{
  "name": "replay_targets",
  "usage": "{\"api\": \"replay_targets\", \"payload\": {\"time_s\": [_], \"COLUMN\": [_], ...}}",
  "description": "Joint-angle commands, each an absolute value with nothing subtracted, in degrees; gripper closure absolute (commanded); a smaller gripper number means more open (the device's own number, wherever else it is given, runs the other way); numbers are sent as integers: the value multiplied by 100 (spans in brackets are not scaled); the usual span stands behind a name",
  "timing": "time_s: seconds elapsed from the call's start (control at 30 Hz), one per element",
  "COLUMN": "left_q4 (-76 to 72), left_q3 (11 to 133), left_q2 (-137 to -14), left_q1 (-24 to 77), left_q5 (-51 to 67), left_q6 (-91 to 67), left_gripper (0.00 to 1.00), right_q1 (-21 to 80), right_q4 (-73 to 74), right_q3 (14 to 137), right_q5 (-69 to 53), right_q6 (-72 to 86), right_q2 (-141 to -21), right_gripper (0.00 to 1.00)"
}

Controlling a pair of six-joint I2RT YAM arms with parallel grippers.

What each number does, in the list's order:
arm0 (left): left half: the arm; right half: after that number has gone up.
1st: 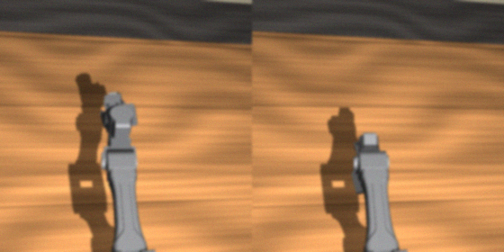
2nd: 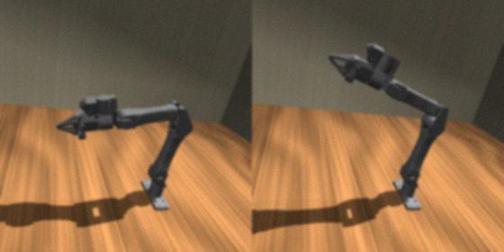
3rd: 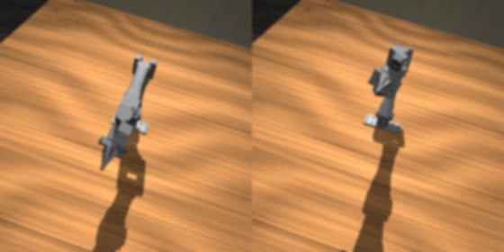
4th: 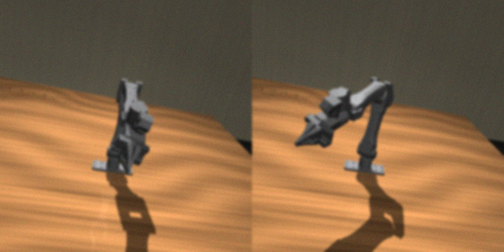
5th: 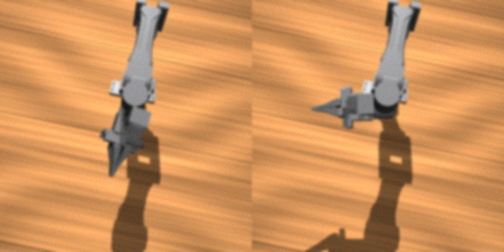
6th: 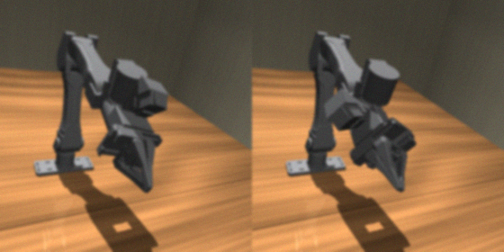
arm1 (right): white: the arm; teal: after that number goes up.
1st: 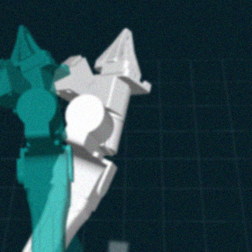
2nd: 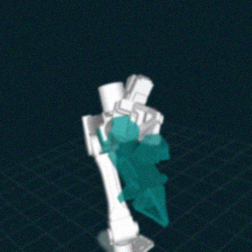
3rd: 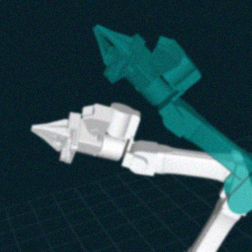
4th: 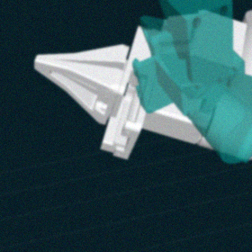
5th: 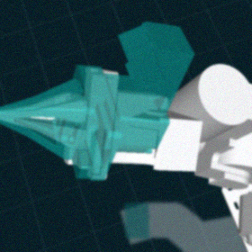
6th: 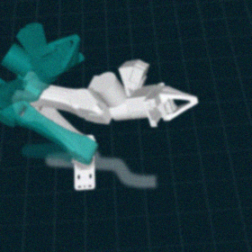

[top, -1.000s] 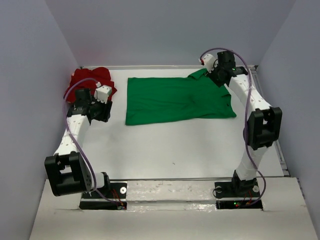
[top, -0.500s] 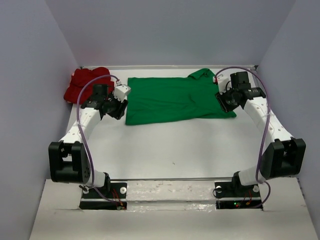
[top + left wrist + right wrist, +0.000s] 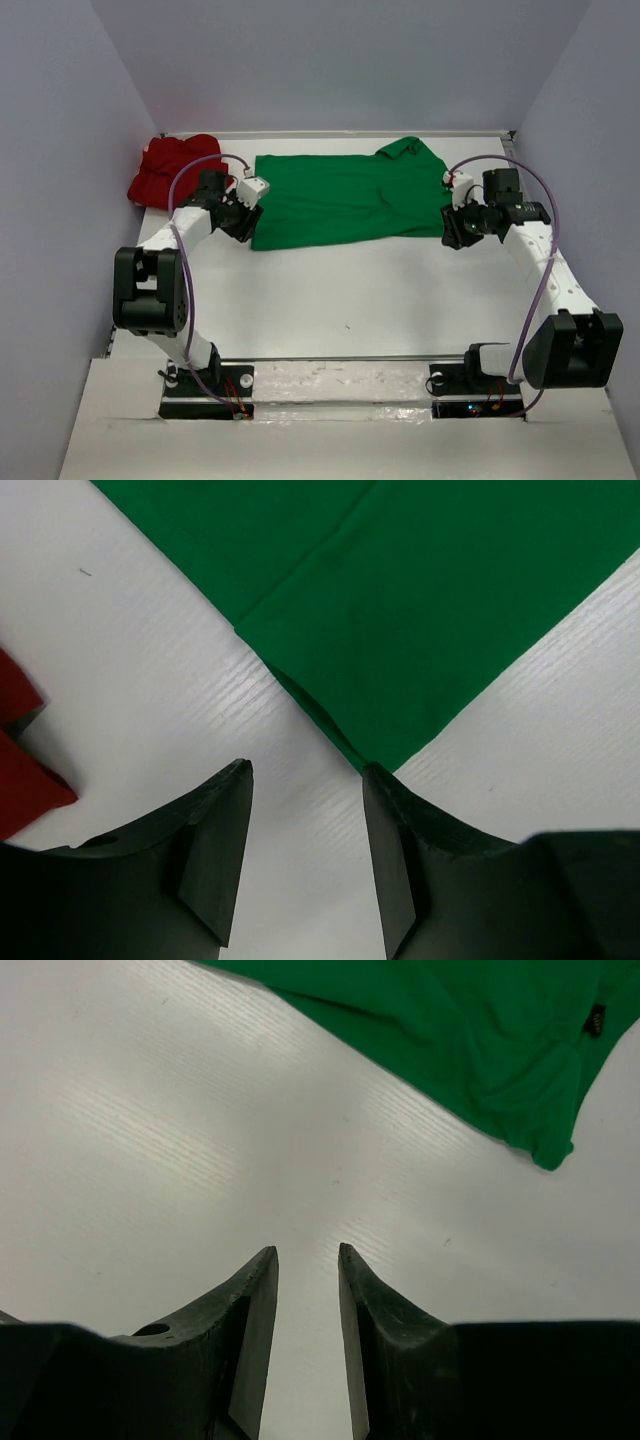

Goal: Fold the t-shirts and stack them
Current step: Fold the flattened tshirt in 1/3 of the way

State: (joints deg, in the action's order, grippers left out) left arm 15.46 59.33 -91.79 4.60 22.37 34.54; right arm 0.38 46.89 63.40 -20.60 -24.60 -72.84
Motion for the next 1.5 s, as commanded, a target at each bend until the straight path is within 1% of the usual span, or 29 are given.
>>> {"api": "replay_targets", "payload": {"time_s": [0.0,0.23,0.63,0.7,0.73,0.87,1.0,1.1,1.2,1.23,1.27,1.3,1.33,1.47], "left_q4": [1240,1160,1178,1178,1178,1178,1178,1187,1195,1213,1222,1222,1239,1309], "left_q3": [6038,6345,6609,6636,6644,6662,6627,6627,6609,6609,6609,6609,6609,6662], "left_q2": [-9211,-9545,-10046,-10089,-10107,-10186,-10195,-10222,-10248,-10248,-10248,-10239,-10239,-10125], "left_q1": [536,545,633,650,659,694,703,703,703,703,703,703,703,712], "left_q5": [2417,2417,2435,2478,2479,2435,2435,2435,2435,2443,2452,2461,2478,2558], "left_q6": [3542,3428,3410,3401,3393,3436,3445,3445,3445,3454,3463,3472,3463,3472], "left_gripper": [43,43,43,46,49,50,64,67,75,83,88,97,100,100], "right_q1": [26,-26,-26,-26,-26,-26,-26,-26,-26,-26,-26,-26,-26,-26], "right_q4": [4421,4359,4465,4491,4500,4553,4579,4605,4623,4640,4641,4641,4641,4658], "right_q3": [6162,5994,6135,6161,6179,6223,6240,6267,6302,6302,6310,6302,6310,6311], "right_q5": [-2522,-2663,-2610,-2584,-2584,-2567,-2566,-2558,-2531,-2531,-2531,-2531,-2531,-2540], "right_q6": [-2426,-2435,-2514,-2522,-2522,-2540,-2549,-2558,-2566,-2566,-2575,-2575,-2575,-2575], "right_q2": [-7383,-7576,-7822,-7849,-7866,-7901,-7928,-7945,-7963,-7963,-7963,-7972,-7972,-7998], "right_gripper": [64,64,65,65,65,65,65,66,66,66,66,66,66,66]}}
